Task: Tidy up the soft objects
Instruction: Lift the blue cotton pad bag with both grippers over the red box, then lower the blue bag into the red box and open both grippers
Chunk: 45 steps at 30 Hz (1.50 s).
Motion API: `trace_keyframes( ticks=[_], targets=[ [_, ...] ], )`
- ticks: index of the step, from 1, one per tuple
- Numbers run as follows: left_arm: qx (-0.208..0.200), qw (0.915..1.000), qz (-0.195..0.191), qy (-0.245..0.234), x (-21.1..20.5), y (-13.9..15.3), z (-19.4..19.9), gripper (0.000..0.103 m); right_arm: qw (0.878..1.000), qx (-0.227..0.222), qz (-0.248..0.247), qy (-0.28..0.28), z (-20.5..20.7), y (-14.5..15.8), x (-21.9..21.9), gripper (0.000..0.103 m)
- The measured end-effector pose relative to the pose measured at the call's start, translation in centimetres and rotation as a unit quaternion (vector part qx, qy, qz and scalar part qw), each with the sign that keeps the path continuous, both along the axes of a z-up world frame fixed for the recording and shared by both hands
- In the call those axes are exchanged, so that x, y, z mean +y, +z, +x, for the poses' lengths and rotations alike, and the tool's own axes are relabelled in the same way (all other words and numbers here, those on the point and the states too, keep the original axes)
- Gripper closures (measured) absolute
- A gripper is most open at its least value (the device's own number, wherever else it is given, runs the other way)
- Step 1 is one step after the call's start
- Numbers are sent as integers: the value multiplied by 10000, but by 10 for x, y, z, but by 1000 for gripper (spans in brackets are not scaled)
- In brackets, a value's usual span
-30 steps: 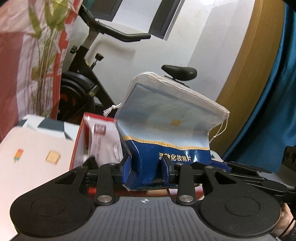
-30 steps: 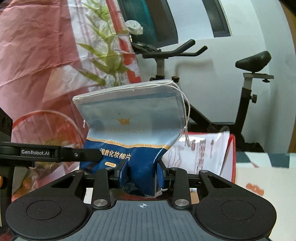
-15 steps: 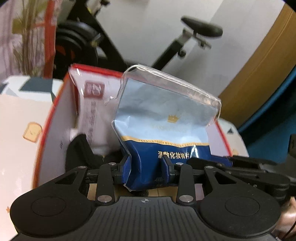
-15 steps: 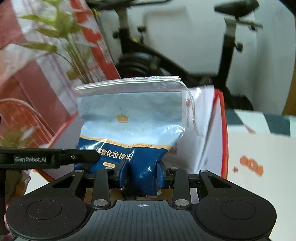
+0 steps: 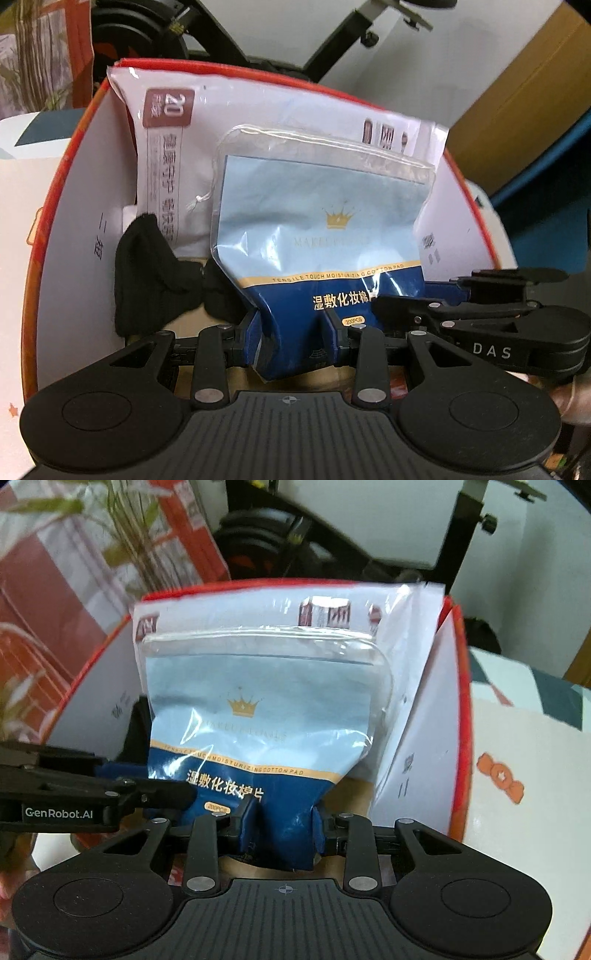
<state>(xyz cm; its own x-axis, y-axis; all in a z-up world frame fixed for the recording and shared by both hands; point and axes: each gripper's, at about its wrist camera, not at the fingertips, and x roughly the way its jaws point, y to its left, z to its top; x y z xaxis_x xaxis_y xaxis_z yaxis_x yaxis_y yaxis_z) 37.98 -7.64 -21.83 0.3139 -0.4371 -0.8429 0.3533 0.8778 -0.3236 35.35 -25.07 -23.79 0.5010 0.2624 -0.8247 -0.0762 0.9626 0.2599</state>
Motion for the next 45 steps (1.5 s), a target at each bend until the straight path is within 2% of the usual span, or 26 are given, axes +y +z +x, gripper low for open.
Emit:
trace_keyframes(
  ticks=[6, 12, 17, 24, 31, 36, 37, 40, 45],
  targets=[
    [212, 9997, 93, 43, 3, -13, 2, 65, 9991, 420, 31, 50, 6, -10, 8, 76],
    [168, 9997, 191, 57, 4, -13, 2, 64, 9972, 725, 171, -80, 10, -21, 9, 76],
    [-62, 9996, 288, 33, 3, -1, -4, 63, 9964, 816, 212, -127, 11, -24, 11, 76],
    [-646, 9966, 480, 147, 2, 24, -8, 62, 9963, 836, 174, -81, 14, -25, 13, 76],
    [-835, 9938, 669, 307, 9, 29, -8, 62, 9962, 867, 83, -43, 16, -26, 17, 72],
    [-1183, 9902, 709, 210, 12, 42, -21, 62, 9980, 539, -306, -160, 9, -12, 26, 70],
    [-1272, 9891, 715, 176, 12, 45, -24, 62, 9983, 449, -325, -174, 7, -8, 27, 68],
    [-1463, 9867, 674, 235, 18, 53, -33, 59, 9990, 139, -375, -191, -2, 8, 28, 52],
    [-1799, 9814, 542, 404, 32, 67, -57, 41, 9979, -506, -386, -107, -27, 34, 27, 33]
  ],
)
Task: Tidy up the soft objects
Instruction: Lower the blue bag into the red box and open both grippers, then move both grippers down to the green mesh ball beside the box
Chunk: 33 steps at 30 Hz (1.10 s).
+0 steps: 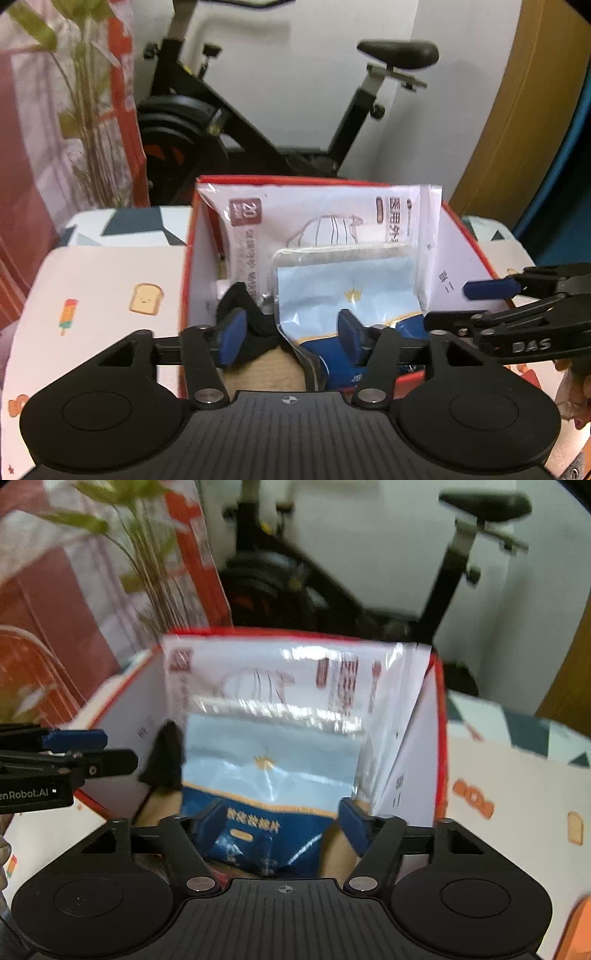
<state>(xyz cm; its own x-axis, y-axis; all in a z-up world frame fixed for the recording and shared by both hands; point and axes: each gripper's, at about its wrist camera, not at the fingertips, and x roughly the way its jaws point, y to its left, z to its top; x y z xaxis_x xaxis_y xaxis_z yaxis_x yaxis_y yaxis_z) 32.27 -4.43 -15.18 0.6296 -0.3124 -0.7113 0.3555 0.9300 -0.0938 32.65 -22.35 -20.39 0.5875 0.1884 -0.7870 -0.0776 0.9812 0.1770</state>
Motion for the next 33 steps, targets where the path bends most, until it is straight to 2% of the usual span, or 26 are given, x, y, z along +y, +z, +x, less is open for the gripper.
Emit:
trace_keyframes(
  ticks=[1, 3, 5, 8, 10, 14, 22, 28, 30, 33],
  targets=[
    [-94, 10000, -34, 6, 3, 2, -7, 35, 9998, -181, -15, 12, -8, 6, 0, 27],
    [-237, 9996, -168, 0, 10, 4, -20, 26, 9986, -536, 0, 45, -22, 13, -4, 23],
    [-235, 9992, -309, 35, 17, 3, -30, 13, 9952, -975, 111, -32, -39, 18, -7, 15],
    [-201, 9988, -452, -4, 27, -2, -46, 12, 9902, -1320, 431, -157, -58, 19, -16, 4],
    [-210, 9988, -432, -21, 31, -6, -58, 10, 9868, -1547, 433, -196, -72, 19, -20, 1],
    [-244, 9990, -354, -92, 34, -12, -78, 8, 9820, -1861, 272, -156, -98, 18, -20, 0],
    [-176, 9993, -339, -35, 31, -31, -111, 8, 9804, -1910, 472, -26, -143, 4, -15, 1],
    [143, 9986, -504, -110, 24, -49, -129, 9, 9861, -1592, 407, 229, -159, -21, -10, 11],
    [231, 9978, -599, -143, 22, -53, -133, 11, 9877, -1475, 466, 239, -164, -29, -11, 13],
    [426, 9954, -802, -310, 19, -60, -135, 25, 9899, -1281, 545, 280, -169, -40, -9, 24]
  ],
)
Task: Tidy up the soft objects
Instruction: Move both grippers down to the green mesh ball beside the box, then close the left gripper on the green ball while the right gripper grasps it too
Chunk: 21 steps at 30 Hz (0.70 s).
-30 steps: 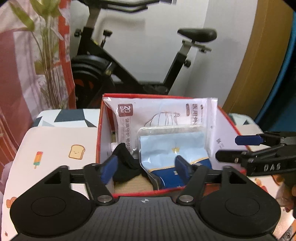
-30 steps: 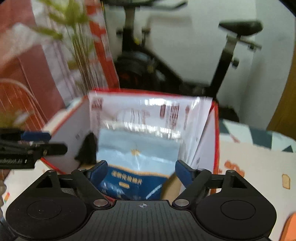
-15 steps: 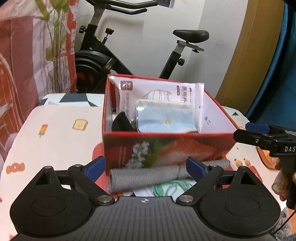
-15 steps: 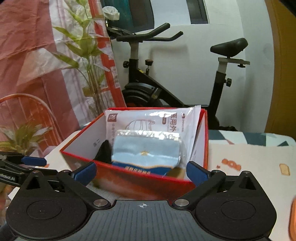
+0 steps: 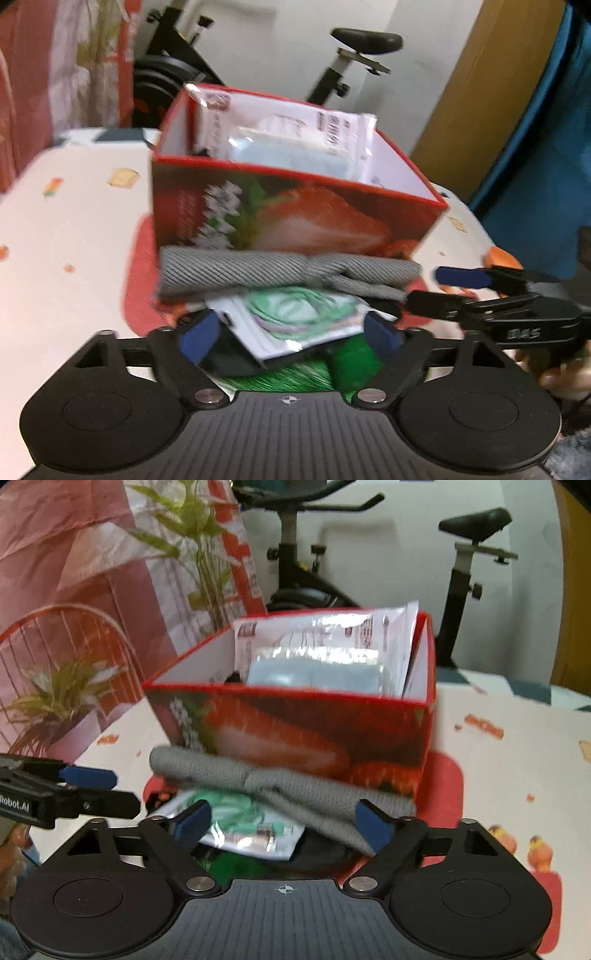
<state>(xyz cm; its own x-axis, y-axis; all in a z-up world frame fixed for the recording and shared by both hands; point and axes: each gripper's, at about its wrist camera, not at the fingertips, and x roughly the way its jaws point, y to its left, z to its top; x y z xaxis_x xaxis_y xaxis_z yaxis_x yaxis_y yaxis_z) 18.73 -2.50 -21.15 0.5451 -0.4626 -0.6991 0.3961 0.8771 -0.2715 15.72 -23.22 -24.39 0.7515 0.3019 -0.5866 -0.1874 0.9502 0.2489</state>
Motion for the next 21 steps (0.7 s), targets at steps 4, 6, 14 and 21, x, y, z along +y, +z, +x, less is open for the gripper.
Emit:
trace_keyframes(
  ticks=[4, 6, 14, 21],
  targets=[
    [232, 9994, -145, -234, -7, -8, -1, 49, 9997, 165, -16, 157, -5, -8, 4, 37],
    [332, 9986, -219, -340, -9, -12, -1, 56, 9995, 203, 19, 258, -9, -9, 4, 41],
    [857, 9932, -363, -698, -23, -37, 6, 64, 9964, 635, 37, 560, -11, -22, 11, 46],
    [1144, 9897, -313, -803, -33, -57, 18, 64, 9923, 1040, 233, 628, -7, -42, 14, 47]
  ],
)
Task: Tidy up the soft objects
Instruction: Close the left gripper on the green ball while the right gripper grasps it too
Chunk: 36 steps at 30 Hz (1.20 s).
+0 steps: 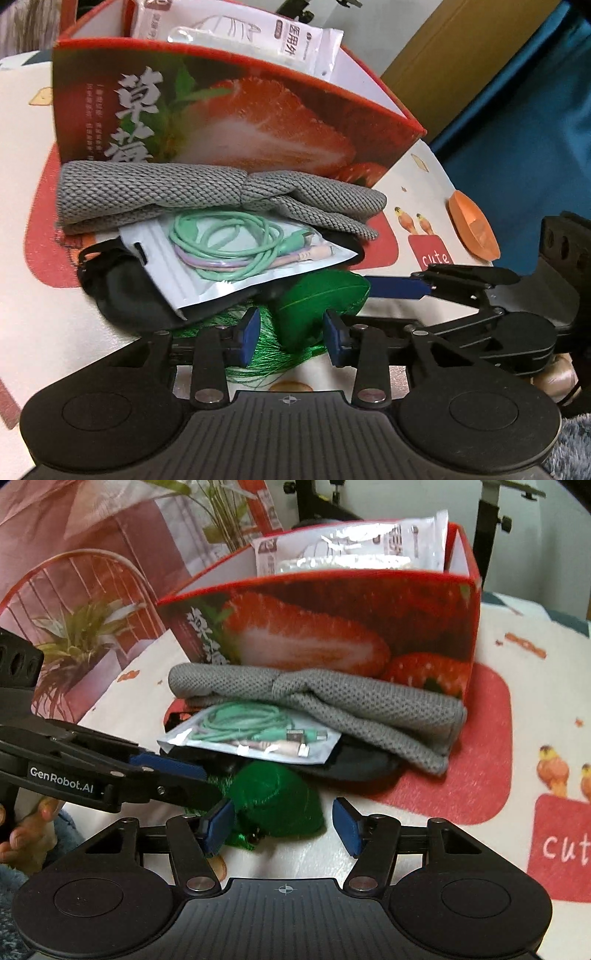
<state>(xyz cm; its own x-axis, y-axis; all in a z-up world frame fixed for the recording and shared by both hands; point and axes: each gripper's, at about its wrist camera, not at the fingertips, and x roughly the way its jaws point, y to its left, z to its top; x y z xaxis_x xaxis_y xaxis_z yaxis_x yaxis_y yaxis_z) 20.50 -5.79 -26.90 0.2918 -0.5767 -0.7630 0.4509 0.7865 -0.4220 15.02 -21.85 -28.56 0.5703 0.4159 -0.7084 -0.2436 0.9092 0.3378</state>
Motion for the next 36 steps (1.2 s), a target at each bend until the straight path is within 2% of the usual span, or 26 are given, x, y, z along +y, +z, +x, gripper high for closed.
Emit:
trace_keyframes(
  ticks=[2, 8, 12, 14, 23, 31, 36],
  targets=[
    [62, 10000, -32, -48, -3, -4, 6, 66, 10000, 79, 36, -3, 1, -4, 0, 51],
    [251, 9995, -201, 14, -4, -14, 16, 66, 9995, 264, 169, -89, 3, -16, -4, 53],
    [311, 9992, -248, 43, -5, -19, 20, 66, 9998, 182, 69, -59, 3, -15, -4, 53],
    [358, 9989, -310, 77, -3, -21, 20, 66, 9999, 87, -121, 51, 3, -14, 1, 60],
    [468, 9969, -621, 130, 1, -26, 18, 67, 9991, -76, -306, 298, 3, -15, 8, 63],
    [298, 9980, -550, 69, -6, -19, 15, 68, 9986, -160, -344, 376, 2, -13, 11, 67],
    [96, 9979, -636, 66, -1, -3, 11, 68, 9984, -243, -295, 412, 0, -7, 10, 67]
  ],
)
